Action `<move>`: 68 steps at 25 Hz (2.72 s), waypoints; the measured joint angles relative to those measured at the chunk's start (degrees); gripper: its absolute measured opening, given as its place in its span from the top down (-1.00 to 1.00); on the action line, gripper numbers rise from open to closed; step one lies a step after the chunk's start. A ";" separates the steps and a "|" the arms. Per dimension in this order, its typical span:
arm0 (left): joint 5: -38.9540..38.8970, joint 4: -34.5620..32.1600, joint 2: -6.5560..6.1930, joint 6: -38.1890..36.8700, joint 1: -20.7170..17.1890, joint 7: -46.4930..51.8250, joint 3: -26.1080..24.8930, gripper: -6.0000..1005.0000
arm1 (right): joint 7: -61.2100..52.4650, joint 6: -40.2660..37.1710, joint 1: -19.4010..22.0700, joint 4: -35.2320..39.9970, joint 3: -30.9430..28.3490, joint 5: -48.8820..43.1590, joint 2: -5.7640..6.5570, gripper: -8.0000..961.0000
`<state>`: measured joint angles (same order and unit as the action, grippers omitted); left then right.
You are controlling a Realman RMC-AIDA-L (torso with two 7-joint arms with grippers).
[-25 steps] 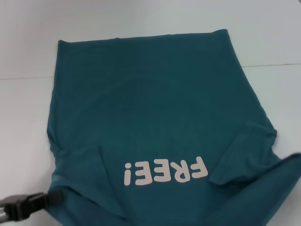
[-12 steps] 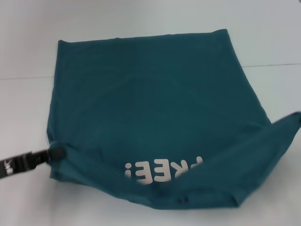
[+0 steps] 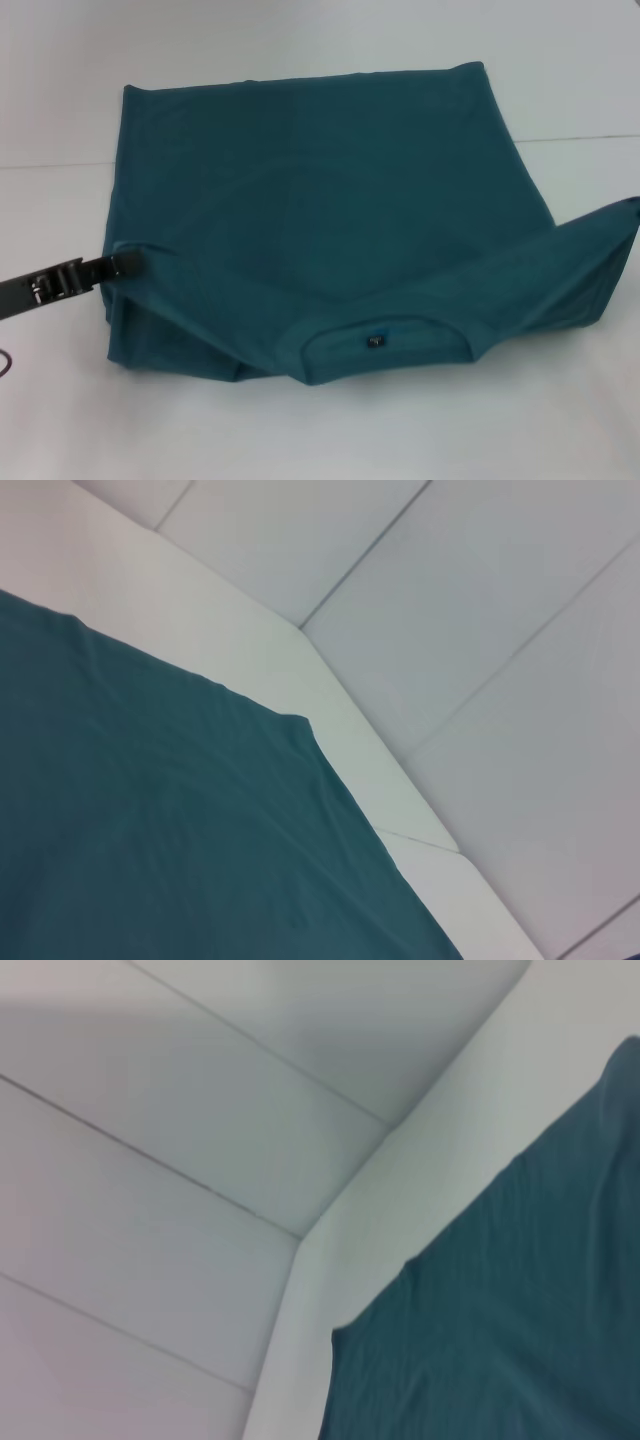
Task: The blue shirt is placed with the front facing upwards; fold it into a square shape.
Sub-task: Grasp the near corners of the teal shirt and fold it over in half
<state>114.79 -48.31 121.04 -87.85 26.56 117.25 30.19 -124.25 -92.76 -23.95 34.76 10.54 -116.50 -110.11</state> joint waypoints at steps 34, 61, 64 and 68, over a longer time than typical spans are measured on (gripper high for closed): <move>-1.31 5.66 -1.48 16.95 9.33 -6.13 0.49 0.89 | 0.41 15.24 -6.86 -2.24 0.54 5.32 -0.18 0.92; -0.70 11.68 -3.69 31.29 14.93 -10.10 4.59 0.86 | 1.45 27.12 -12.01 -2.28 6.02 5.34 0.13 0.92; -0.70 12.56 -4.27 32.05 15.44 -10.45 5.13 0.85 | 1.23 28.34 -12.46 -2.31 7.78 5.31 0.45 0.92; -0.70 13.83 -4.74 33.59 16.16 -11.61 5.33 0.85 | 1.17 29.99 -12.96 -2.62 9.48 5.28 0.69 0.92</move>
<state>114.09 -34.47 116.30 -54.26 42.72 105.64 35.52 -123.08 -62.77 -36.92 32.15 20.02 -111.23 -109.42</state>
